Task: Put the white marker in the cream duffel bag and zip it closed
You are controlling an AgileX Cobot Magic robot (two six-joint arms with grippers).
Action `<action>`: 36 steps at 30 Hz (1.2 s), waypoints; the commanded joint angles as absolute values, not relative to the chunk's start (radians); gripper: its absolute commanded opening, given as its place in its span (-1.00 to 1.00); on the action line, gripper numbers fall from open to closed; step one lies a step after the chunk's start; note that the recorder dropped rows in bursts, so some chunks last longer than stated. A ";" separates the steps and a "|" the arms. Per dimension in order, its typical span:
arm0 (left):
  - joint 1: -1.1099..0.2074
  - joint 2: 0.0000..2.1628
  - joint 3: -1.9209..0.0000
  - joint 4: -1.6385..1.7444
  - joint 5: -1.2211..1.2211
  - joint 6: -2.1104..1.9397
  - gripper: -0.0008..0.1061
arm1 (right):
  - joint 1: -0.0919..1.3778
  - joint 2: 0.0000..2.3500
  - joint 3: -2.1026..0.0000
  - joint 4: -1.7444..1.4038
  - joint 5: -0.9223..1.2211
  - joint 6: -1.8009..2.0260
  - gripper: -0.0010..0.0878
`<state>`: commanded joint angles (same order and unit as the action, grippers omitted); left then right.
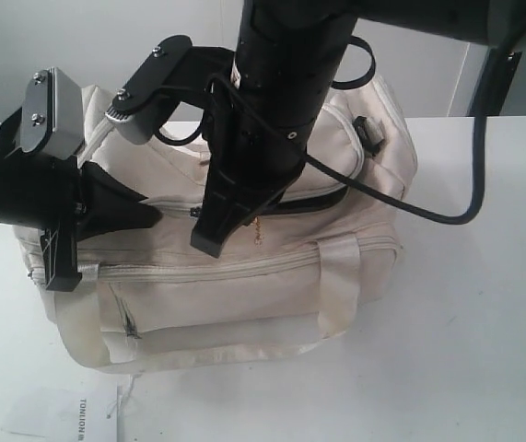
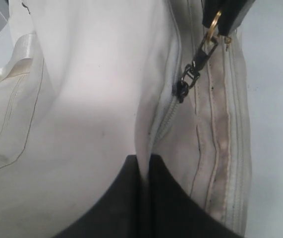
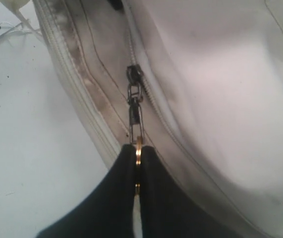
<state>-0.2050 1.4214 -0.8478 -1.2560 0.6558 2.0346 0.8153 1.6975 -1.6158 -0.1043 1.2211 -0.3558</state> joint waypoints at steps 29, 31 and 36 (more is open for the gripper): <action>-0.205 1.421 -0.848 -1.256 0.656 2.030 -0.99 | 0.726 1.674 -1.616 -0.129 1.221 -0.356 -0.98; -0.205 1.421 -0.848 -1.256 0.656 2.030 -0.99 | 0.726 1.674 -1.616 -0.129 1.221 -0.356 -0.98; -0.205 1.421 -0.848 -1.256 0.656 2.030 -0.99 | 0.712 1.674 -1.616 -0.132 1.221 -0.356 -0.98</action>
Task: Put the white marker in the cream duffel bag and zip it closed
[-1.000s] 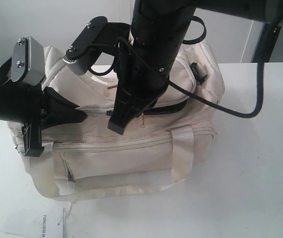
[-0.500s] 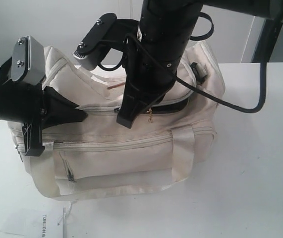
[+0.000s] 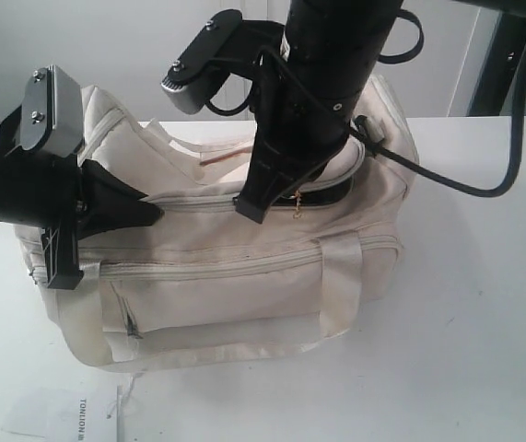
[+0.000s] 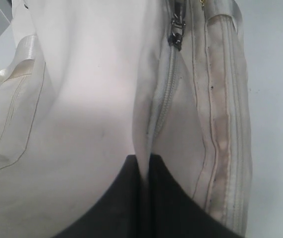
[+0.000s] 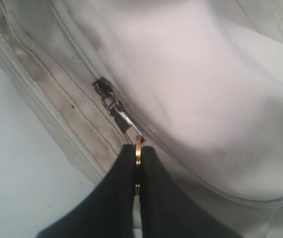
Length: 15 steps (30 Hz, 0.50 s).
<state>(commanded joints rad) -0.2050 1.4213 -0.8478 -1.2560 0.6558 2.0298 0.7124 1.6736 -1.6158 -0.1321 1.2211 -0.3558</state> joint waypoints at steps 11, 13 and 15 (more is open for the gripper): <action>-0.205 1.421 -0.848 -1.256 0.648 2.015 -0.99 | 0.689 1.643 -1.546 -0.140 1.221 -0.363 -0.98; -0.205 1.421 -0.848 -1.256 0.648 2.015 -0.99 | 0.675 1.638 -1.534 -0.140 1.221 -0.363 -0.98; -0.205 1.421 -0.848 -1.256 0.648 2.015 -0.99 | 0.662 1.635 -1.532 -0.140 1.221 -0.363 -0.98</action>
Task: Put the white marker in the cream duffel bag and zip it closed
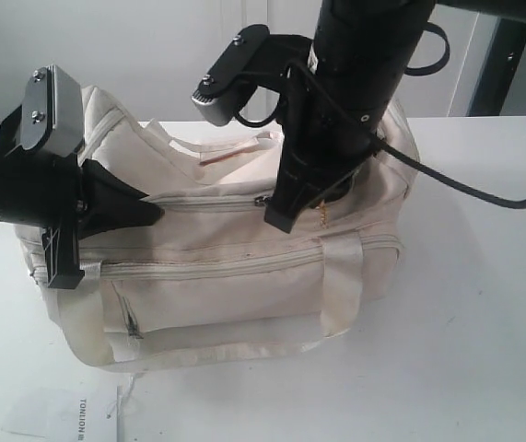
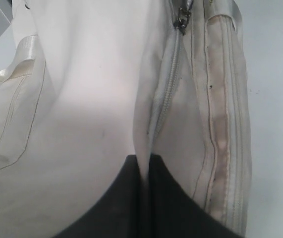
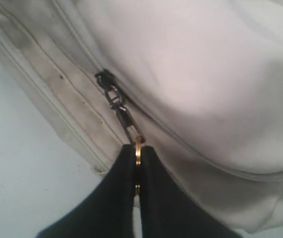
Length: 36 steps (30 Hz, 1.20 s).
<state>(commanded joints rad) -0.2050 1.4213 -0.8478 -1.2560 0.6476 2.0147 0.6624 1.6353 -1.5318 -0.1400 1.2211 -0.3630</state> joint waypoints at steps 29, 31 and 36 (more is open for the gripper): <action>-0.205 1.421 -0.848 -1.256 0.648 2.012 -0.99 | 0.597 1.608 -1.532 -0.171 1.221 -0.363 -0.98; -0.205 1.421 -0.848 -1.256 0.650 2.012 -0.99 | 0.597 1.608 -1.532 -0.178 1.221 -0.363 -0.98; -0.205 1.421 -0.848 -1.256 0.654 2.010 -0.99 | 0.557 1.608 -1.532 -0.170 1.221 -0.374 -0.98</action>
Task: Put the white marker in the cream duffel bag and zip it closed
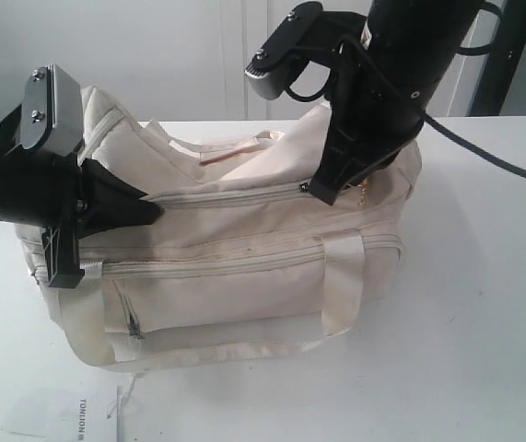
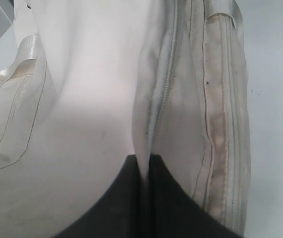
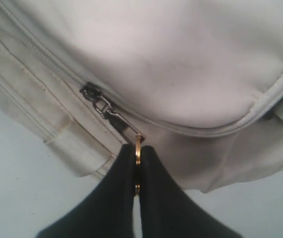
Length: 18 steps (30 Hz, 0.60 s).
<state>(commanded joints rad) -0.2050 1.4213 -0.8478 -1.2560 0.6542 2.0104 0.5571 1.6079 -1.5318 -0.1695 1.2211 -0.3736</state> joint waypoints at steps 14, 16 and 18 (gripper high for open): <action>-0.205 1.419 -0.848 -1.340 0.685 1.943 0.17 | 0.548 1.608 -1.532 -0.071 1.221 -0.433 -0.98; -0.205 1.412 -0.850 -1.358 0.685 1.866 0.39 | 0.548 1.608 -1.532 -0.070 1.221 -0.433 -0.98; -0.205 1.387 -0.852 -1.360 0.699 1.828 0.42 | 0.548 1.608 -1.525 -0.070 1.221 -0.433 -0.98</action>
<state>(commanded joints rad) -0.2050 1.3874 -0.8516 -1.3600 0.6993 1.8283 0.5479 1.6079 -1.5254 -0.0698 1.2211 -0.4333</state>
